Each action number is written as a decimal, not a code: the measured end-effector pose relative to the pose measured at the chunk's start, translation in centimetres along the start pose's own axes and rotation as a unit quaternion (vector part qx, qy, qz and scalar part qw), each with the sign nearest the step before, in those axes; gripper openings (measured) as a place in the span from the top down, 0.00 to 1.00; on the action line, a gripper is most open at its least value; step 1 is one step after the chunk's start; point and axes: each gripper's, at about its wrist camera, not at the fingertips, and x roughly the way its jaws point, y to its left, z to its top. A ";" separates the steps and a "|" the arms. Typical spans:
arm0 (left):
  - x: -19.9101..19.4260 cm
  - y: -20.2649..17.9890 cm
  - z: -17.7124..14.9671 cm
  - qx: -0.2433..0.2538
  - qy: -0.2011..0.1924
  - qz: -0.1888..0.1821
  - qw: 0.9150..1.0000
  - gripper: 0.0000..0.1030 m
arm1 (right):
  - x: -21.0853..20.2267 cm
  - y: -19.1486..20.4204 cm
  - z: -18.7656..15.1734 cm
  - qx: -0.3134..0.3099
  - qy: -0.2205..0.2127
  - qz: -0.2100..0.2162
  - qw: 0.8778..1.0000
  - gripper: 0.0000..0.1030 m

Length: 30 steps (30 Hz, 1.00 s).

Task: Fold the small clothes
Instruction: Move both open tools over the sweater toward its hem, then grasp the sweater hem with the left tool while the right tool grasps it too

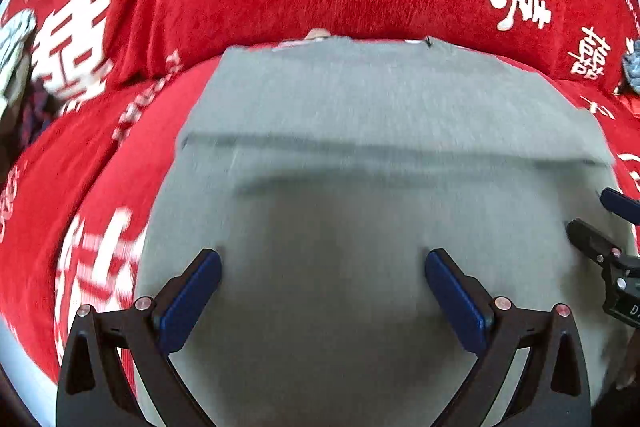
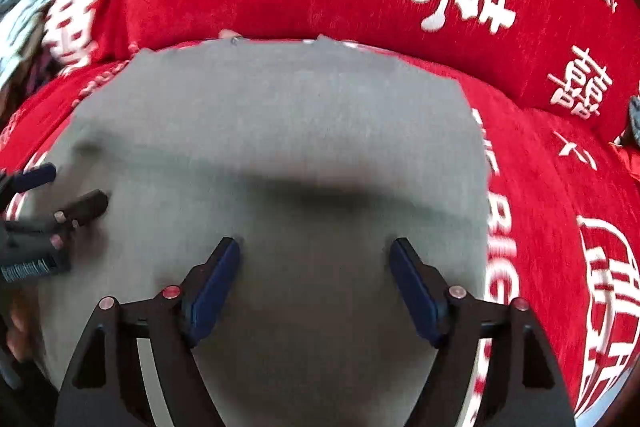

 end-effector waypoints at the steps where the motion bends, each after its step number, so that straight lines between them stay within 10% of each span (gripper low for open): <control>1: -0.8 0.3 -1.1 -0.004 0.000 0.000 1.000 0.01 | -0.9 -0.1 -1.4 -0.002 -0.007 0.005 1.000 0.21; 15: -4.6 -3.7 -8.2 0.074 -0.002 0.002 0.997 0.00 | -7.0 6.3 -6.5 -0.081 -0.021 0.036 0.996 0.20; 30: -5.1 0.3 -12.3 -0.007 0.076 -0.012 0.997 0.00 | -7.0 3.2 -12.5 -0.117 0.067 -0.013 0.991 0.15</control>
